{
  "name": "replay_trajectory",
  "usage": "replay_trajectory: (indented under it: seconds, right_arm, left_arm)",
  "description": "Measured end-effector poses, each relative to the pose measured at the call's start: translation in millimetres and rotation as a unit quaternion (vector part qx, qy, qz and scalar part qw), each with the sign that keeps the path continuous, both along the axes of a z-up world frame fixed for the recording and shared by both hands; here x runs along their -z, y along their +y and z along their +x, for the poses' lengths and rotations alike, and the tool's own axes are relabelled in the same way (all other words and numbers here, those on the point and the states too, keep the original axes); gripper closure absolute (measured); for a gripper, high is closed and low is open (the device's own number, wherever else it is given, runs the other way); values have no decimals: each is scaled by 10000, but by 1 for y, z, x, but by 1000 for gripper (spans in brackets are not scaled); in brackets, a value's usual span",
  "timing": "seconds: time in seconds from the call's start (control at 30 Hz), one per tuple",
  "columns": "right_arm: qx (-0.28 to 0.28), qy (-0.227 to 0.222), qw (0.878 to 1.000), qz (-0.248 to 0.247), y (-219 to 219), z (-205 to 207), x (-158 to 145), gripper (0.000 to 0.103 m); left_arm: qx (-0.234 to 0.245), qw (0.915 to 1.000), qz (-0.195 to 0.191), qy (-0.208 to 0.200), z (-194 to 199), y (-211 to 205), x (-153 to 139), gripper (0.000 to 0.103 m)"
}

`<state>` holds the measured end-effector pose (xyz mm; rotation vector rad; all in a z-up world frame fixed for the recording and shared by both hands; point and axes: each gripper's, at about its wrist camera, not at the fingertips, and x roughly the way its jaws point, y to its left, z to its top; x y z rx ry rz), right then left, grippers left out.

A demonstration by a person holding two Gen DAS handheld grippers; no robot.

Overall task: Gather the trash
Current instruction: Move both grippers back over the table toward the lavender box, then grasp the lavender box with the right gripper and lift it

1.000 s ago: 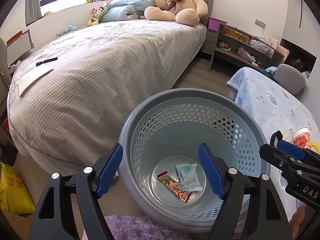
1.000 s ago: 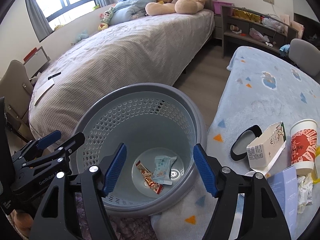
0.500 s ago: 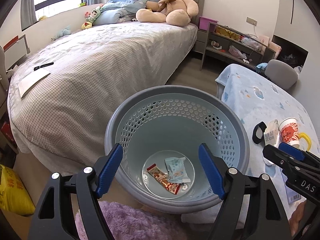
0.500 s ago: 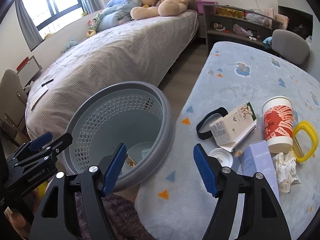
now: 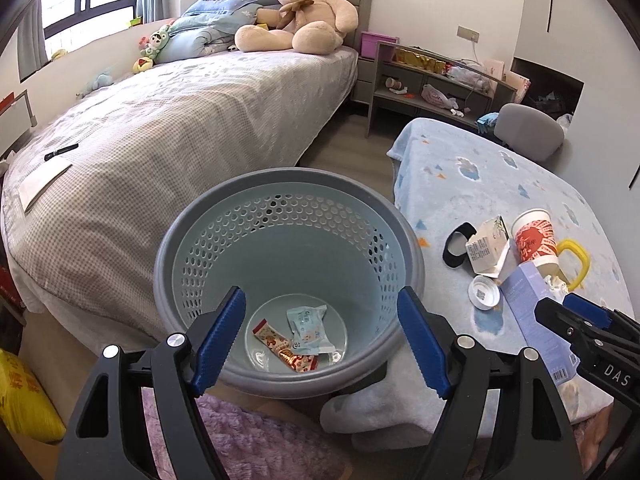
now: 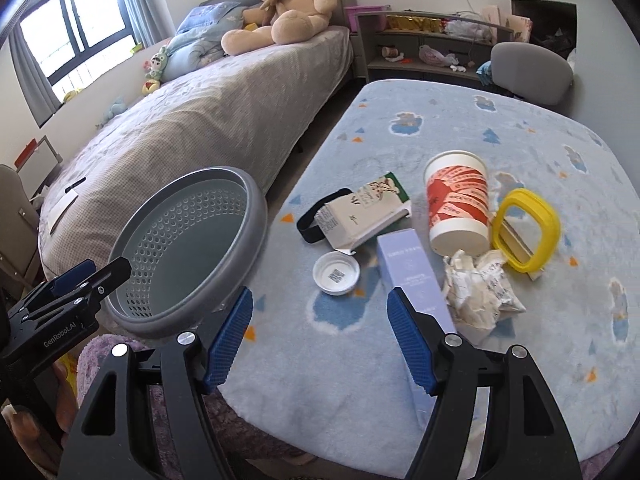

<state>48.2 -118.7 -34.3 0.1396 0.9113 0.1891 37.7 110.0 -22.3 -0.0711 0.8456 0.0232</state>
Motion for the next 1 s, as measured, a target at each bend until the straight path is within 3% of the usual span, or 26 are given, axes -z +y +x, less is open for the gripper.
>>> replay_trajectory:
  seconds: [0.5,1.0]
  right_arm:
    - [428,219,9987,-148,-62,-19,25,35]
    - [195,599,9980,53,-53,-18,52,49]
  left_arm:
    - [323,9994,-29,138,-7,-52,6,28]
    - [354,9991,17,229,-5,-61,10,28]
